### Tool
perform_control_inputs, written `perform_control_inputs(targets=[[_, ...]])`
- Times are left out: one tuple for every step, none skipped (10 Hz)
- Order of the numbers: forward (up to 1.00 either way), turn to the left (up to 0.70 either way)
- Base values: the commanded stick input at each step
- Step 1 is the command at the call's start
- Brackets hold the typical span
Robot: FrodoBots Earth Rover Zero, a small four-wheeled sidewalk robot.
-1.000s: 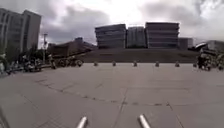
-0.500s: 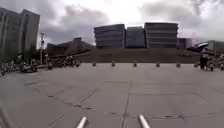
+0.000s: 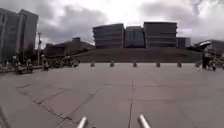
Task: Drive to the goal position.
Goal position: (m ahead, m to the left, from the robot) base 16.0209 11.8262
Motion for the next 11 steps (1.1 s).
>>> perform_control_inputs(targets=[[0.70,0.00],[0.70,0.00],[0.70,0.00],[0.70,0.00],[0.70,0.00],[0.70,0.00],[0.70,0.00],[0.70,0.00],[0.70,0.00],[0.70,0.00],[0.70,0.00]])
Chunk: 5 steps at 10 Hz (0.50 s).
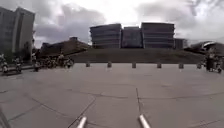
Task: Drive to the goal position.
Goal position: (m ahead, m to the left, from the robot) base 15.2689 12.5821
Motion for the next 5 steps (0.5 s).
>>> perform_control_inputs(targets=[[0.70,0.00],[0.70,0.00],[0.70,0.00],[0.70,0.00],[0.70,0.00]])
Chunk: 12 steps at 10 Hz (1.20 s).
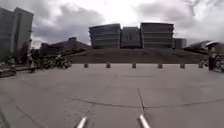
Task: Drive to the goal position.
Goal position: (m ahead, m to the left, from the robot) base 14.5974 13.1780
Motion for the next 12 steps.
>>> perform_control_inputs(targets=[[0.70,0.00],[0.70,0.00],[0.70,0.00],[0.70,0.00],[0.70,0.00],[0.70,0.00],[0.70,0.00],[0.70,0.00],[0.70,0.00],[0.70,0.00],[0.70,0.00],[0.70,0.00]])
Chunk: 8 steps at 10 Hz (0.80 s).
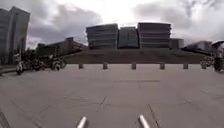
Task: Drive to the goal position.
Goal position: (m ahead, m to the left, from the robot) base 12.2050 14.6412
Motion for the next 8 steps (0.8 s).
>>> perform_control_inputs(targets=[[0.70,0.00],[0.70,0.00],[0.70,0.00],[0.70,0.00],[0.70,0.00],[0.70,0.00],[0.70,0.00],[0.70,0.00]])
